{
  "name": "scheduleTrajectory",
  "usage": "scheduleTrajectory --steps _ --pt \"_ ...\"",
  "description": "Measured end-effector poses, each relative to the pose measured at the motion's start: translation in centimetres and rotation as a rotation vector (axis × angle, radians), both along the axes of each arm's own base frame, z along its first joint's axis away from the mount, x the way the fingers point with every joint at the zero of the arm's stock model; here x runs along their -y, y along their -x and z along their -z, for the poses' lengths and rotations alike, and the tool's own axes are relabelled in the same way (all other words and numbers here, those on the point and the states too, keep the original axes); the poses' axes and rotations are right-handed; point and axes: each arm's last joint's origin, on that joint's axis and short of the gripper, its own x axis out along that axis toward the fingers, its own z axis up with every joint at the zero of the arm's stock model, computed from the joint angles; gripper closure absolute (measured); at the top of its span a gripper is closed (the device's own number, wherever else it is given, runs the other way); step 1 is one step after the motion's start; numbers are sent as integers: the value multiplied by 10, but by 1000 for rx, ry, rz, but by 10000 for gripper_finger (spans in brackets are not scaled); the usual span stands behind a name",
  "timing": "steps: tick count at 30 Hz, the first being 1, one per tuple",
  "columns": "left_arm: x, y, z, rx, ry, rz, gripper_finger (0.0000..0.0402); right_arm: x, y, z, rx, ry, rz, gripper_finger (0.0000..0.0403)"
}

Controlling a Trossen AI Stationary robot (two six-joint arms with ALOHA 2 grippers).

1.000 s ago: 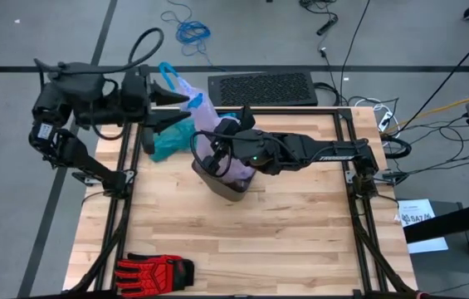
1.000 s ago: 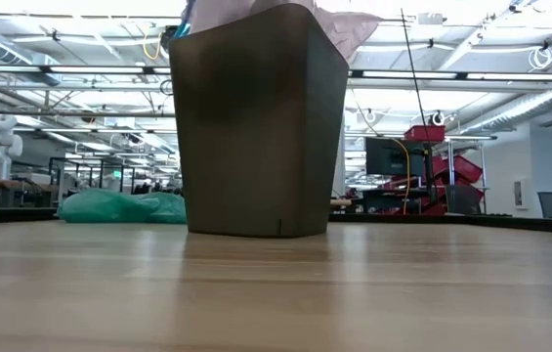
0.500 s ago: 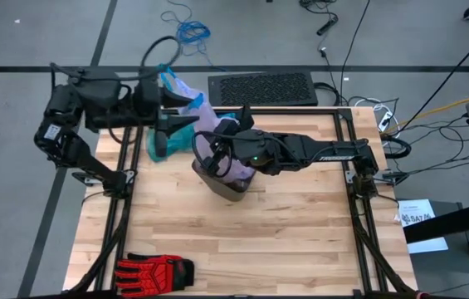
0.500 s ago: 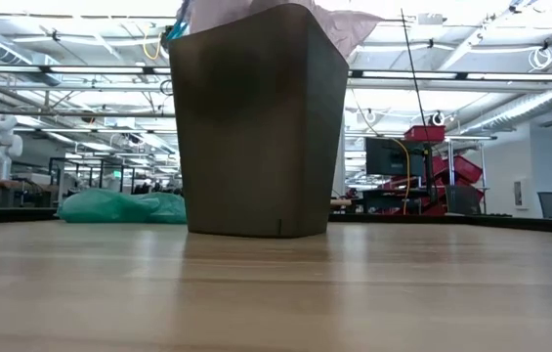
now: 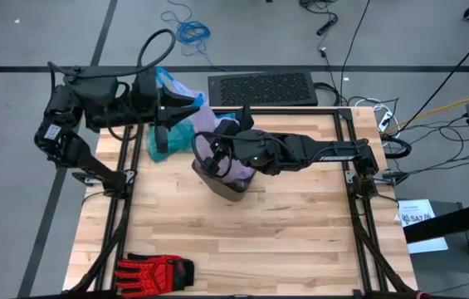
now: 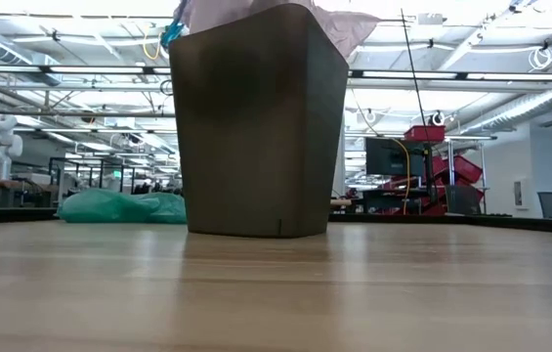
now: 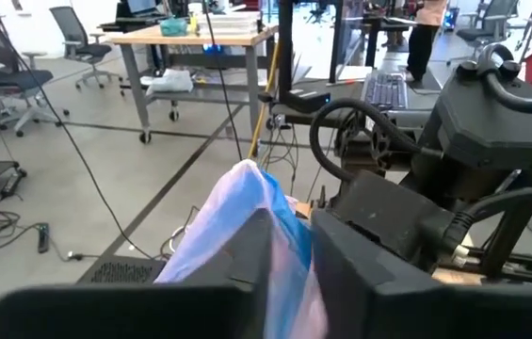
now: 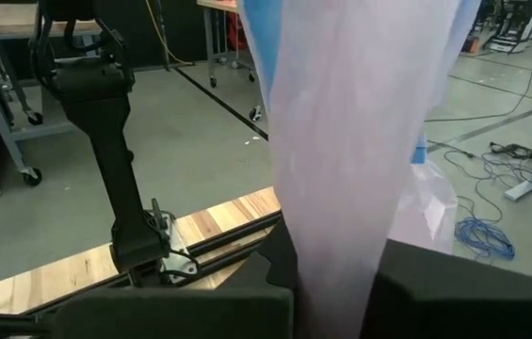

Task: Place trash/remove bag and relplace
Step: Remove the pink trash bag from the black trash bin

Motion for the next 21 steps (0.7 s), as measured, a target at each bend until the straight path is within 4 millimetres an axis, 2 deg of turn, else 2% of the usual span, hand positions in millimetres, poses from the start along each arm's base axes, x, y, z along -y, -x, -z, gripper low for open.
scheduleTrajectory --steps 4,15,21 --pt "0 0 0 1 1 4 392 0 0 0 -3 1 0 403" --pt "0 21 -18 153 13 54 400 1 1 2 -23 1 2 403" --pt "0 32 -23 197 14 55 401 9 2 8 -80 -19 31 403"
